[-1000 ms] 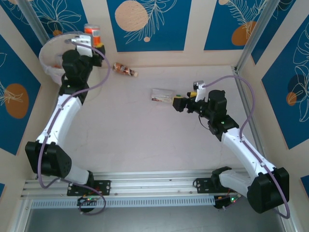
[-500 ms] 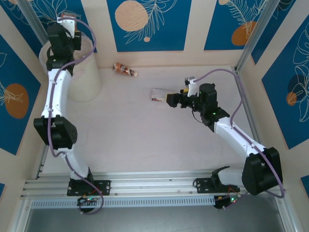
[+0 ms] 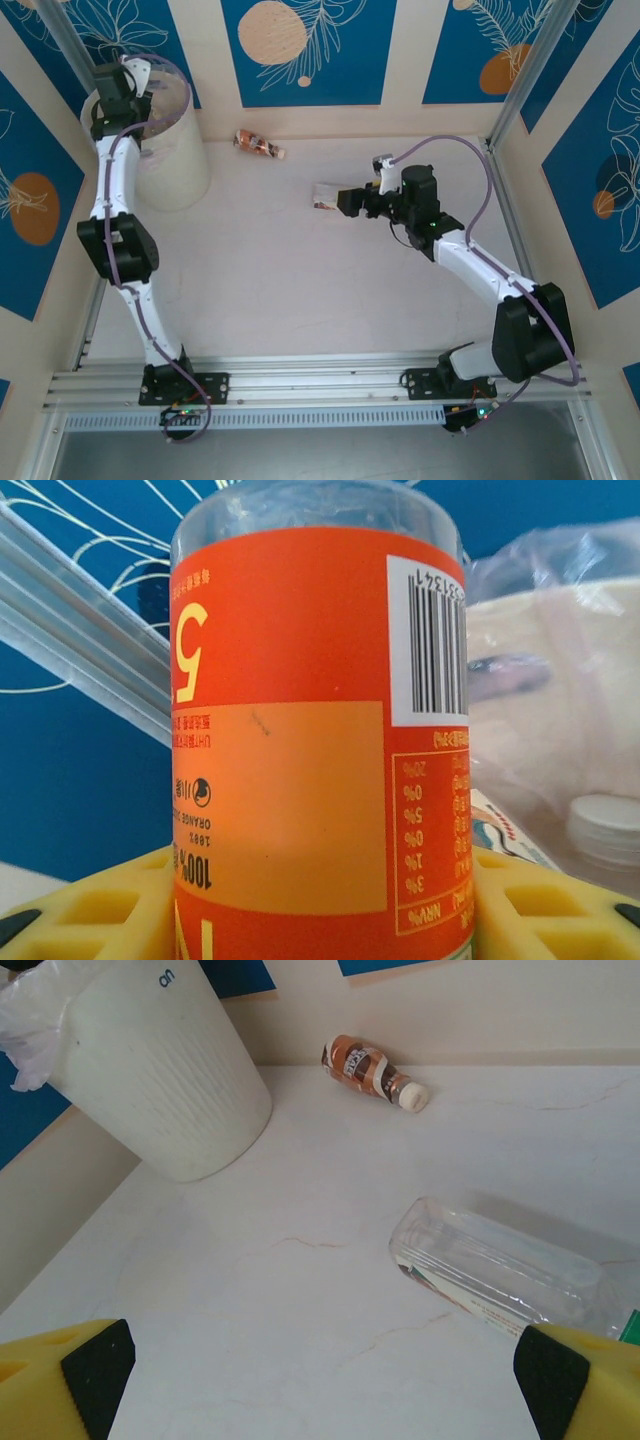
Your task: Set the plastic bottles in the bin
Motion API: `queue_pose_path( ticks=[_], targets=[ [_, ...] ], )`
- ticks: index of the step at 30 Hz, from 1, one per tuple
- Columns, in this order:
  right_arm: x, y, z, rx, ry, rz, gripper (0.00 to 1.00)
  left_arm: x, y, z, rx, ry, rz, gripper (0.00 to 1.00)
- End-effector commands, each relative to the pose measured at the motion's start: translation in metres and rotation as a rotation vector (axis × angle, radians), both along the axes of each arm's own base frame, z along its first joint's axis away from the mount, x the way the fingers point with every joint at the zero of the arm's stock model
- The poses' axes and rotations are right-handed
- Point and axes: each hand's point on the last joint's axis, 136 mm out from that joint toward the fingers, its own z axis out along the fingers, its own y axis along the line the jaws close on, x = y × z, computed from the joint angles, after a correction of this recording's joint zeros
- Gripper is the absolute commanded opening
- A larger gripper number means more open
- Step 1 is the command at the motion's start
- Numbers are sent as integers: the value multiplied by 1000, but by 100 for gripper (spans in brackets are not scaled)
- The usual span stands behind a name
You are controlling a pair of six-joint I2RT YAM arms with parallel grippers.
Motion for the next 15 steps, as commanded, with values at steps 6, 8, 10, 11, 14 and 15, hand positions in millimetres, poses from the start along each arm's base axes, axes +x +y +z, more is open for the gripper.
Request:
queue_pose_path(
  ticks=[6,8,10,11,14,15],
  targets=[
    [4,8,8,-11,-19,13,100,-2,18,50,95,-125,46,98],
    [3,7,7,-14,-21,10,100,-10,30,60,88,-150,102,100],
    [2,6,8,-17,-26,6,100,-17,38,67,76,-172,143,100],
    [1,6,9,-17,-28,6,99,-22,44,72,75,-186,180,100],
    [-1,4,10,-18,-33,2,100,-30,53,77,52,-202,229,100],
    [-1,4,10,-19,-36,1,100,-31,53,77,40,-206,234,100]
  ],
)
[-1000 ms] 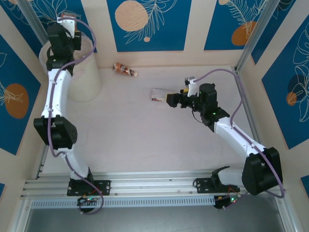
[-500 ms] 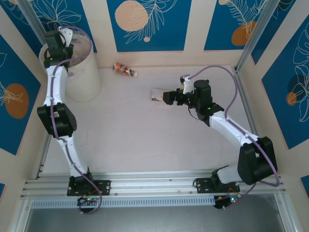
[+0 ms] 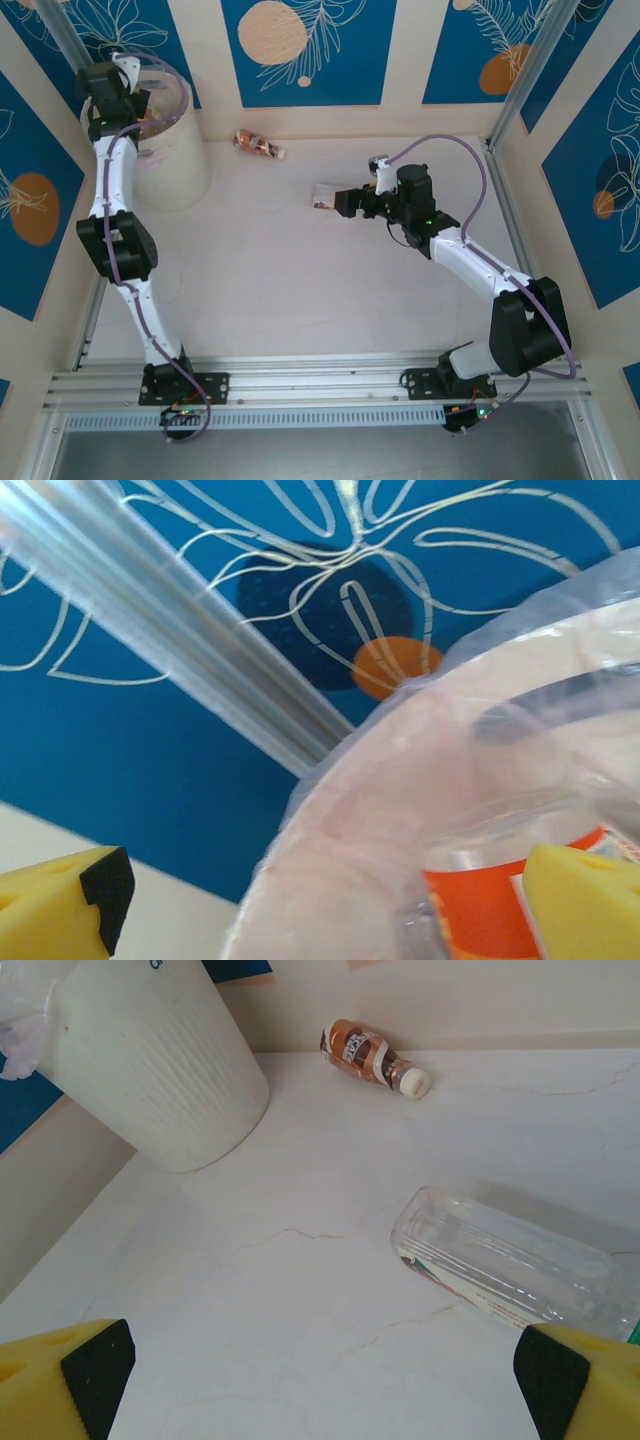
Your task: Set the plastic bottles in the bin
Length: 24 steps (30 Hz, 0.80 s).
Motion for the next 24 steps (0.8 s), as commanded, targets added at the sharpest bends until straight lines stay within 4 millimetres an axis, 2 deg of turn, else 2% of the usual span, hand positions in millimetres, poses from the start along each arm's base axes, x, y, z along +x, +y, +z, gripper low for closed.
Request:
queue_pose_path(
  ticks=[1,3,9,17,20,24],
  targets=[
    [-3,-1,17,-8,-56,-4,100,-28,18,56,-31,-138,93,100],
    [-3,-2,17,-8,-57,-9,100,-29,9,53,-118,-136,56,100],
    [1,-10,17,-20,-39,-71,100,-33,-54,53,-443,-156,-53,100],
    [-6,-27,12,-52,-18,-134,100,-38,-164,59,-592,-116,-149,100],
    [-8,-34,10,-58,-14,-159,100,-40,-201,55,-643,-94,-181,100],
    [-9,-43,8,-59,-2,-185,100,-41,-244,40,-711,-54,-206,100]
  ],
)
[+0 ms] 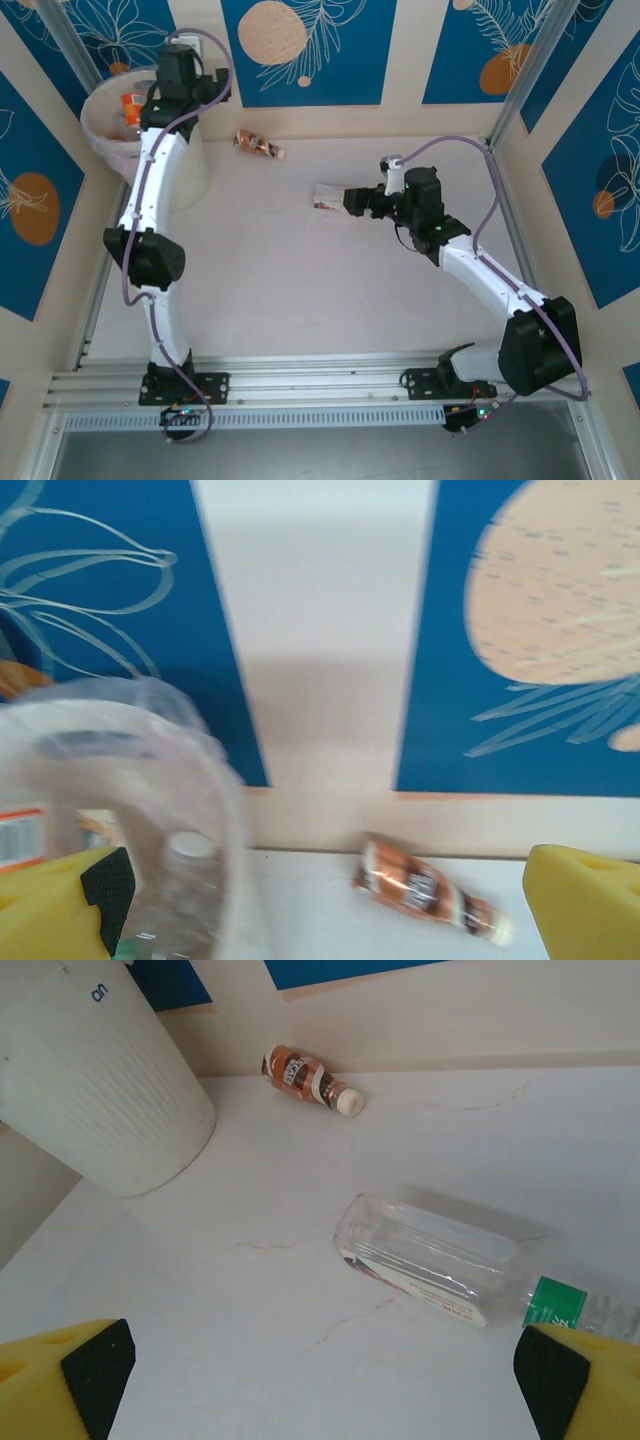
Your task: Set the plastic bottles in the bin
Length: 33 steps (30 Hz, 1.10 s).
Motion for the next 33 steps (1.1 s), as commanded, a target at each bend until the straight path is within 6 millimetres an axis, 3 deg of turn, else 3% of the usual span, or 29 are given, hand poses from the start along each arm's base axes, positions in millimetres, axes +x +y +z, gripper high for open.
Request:
queue_pose_path(
  ticks=[1,5,14,19,22,30,33],
  targets=[
    [-3,-13,-5,-6,22,-49,100,-10,-17,3,-95,15,25,100],
    [-6,-21,-6,-12,35,-64,99,-8,-55,-20,-170,62,-1,100],
    [-12,-44,-12,-11,76,-138,99,13,-117,-104,-401,219,-14,100],
    [-14,-49,-15,-13,87,-143,100,33,-131,-148,-506,248,42,100],
    [-11,-51,-16,-11,90,-146,99,49,-129,-172,-551,231,98,100],
    [-3,-54,-18,-16,102,-144,100,98,-130,-207,-694,136,151,100],
    [2,-54,-23,-12,116,-148,100,103,-131,-233,-717,155,201,100]
  ],
)
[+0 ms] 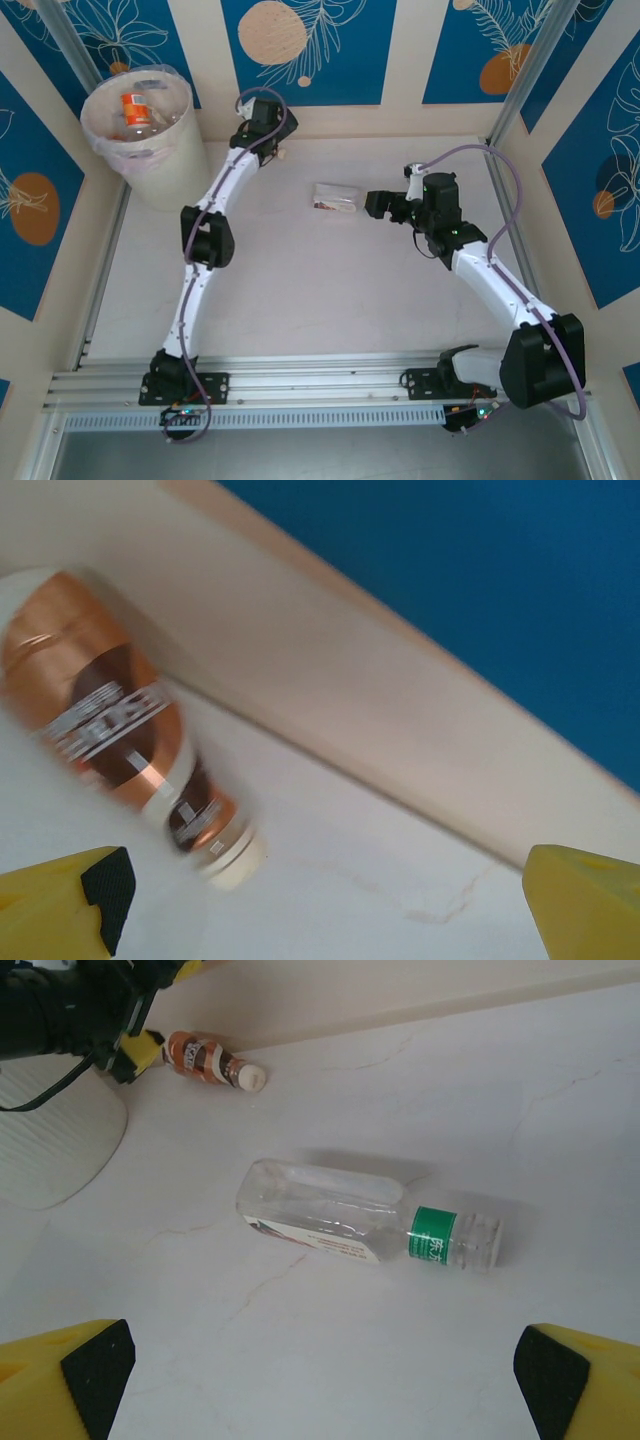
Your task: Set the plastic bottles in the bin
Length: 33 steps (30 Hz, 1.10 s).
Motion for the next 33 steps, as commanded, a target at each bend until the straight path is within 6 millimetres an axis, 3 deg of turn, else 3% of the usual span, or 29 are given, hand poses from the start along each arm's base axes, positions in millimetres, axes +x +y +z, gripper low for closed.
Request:
queue_pose_path(
  ticks=[1,3,5,7,9,14,17,22,24,28,30,33],
  targets=[
    [7,1,0,13,12,5,100,5,10,-14,-62,-6,95,100],
    [10,2,-3,19,24,10,100,10,12,-38,-81,12,123,100],
    [13,4,-6,27,40,15,100,21,4,-47,-115,-27,81,100],
    [16,6,-9,30,54,19,100,34,-15,-40,-169,-115,-20,100],
    [19,7,-13,30,71,21,100,39,-21,-32,-178,-176,-56,100],
    [21,8,-19,25,90,17,100,41,-14,-12,-135,-225,-71,100],
    [22,6,-22,17,90,10,100,42,-20,-2,-144,-261,-123,100],
    [25,8,-25,17,105,15,100,42,-21,0,-132,-269,-152,100],
    [25,8,-25,12,111,16,100,41,-18,15,-72,-290,-192,100],
    [23,4,-27,-2,111,9,100,30,3,42,269,-291,-314,100],
    [22,3,-28,-7,109,7,99,27,27,40,398,-237,-310,100],
    [24,3,-29,-6,106,7,100,28,68,28,415,-158,-273,100]
  ],
)
